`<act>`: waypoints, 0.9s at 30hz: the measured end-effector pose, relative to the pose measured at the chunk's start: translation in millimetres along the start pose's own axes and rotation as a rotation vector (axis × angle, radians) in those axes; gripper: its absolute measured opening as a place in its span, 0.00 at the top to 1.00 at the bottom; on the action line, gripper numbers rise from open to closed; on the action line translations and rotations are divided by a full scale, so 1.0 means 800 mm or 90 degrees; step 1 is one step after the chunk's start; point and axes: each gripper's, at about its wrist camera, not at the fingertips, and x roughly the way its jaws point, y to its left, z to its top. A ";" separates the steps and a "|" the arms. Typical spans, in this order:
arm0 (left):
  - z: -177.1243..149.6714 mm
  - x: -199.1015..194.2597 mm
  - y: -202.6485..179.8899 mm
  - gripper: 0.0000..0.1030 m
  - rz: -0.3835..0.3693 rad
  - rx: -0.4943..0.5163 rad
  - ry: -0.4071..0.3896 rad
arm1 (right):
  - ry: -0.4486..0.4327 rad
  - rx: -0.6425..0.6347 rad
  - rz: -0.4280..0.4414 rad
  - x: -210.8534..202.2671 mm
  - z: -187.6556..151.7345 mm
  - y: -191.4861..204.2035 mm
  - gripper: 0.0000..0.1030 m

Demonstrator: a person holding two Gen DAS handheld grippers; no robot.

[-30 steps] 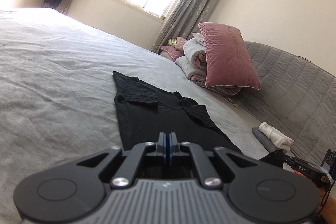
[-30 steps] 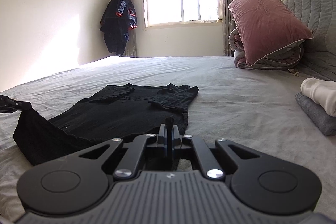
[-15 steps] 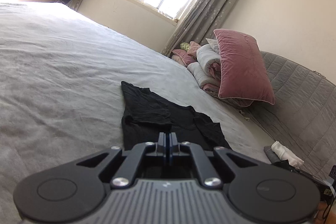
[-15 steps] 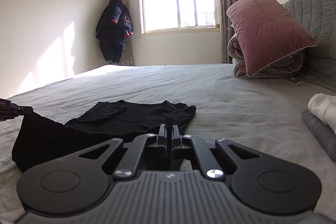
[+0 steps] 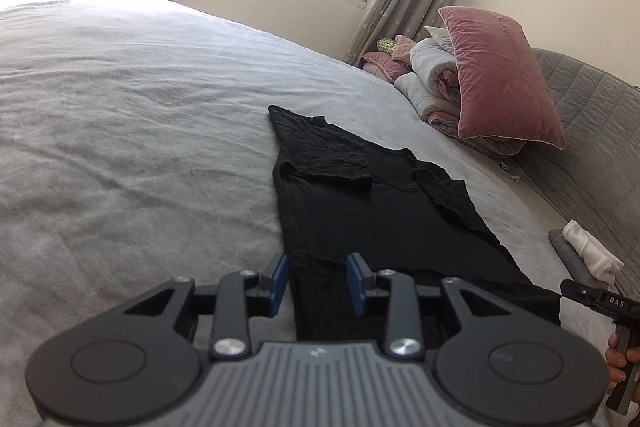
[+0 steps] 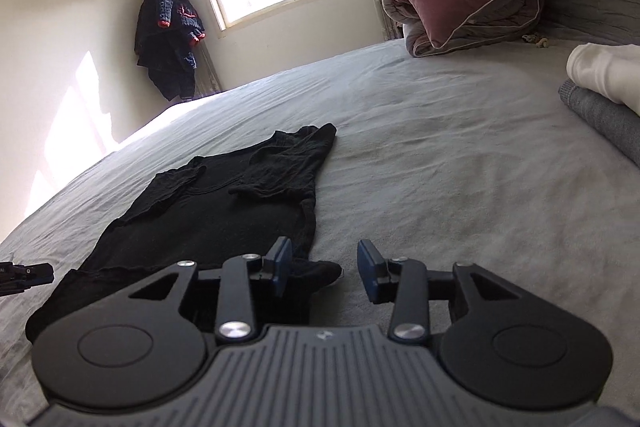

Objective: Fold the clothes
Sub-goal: 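Carry the held hem over the shirt toward the collar with both grippers, then lay the hem down near the collar and open both grippers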

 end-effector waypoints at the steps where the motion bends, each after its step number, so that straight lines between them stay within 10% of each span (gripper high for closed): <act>1: -0.001 0.003 -0.006 0.69 -0.003 0.010 0.005 | 0.010 -0.009 0.000 0.002 0.000 0.006 0.60; 13: -0.001 0.040 0.006 0.64 0.093 -0.042 -0.003 | 0.060 0.018 -0.030 0.044 -0.006 0.002 0.59; 16: -0.004 0.038 0.000 0.99 0.090 -0.024 -0.032 | 0.036 0.018 -0.007 0.038 -0.007 0.005 0.87; 19: -0.008 0.030 -0.008 0.99 0.104 0.002 -0.071 | -0.022 -0.003 0.004 0.026 -0.006 0.014 0.92; 24: -0.005 0.037 -0.002 0.92 0.127 -0.005 -0.044 | -0.018 -0.052 -0.058 0.034 -0.006 0.020 0.90; 27: -0.004 0.035 0.000 0.74 0.127 -0.004 -0.030 | 0.020 -0.043 -0.070 0.040 -0.007 0.013 0.65</act>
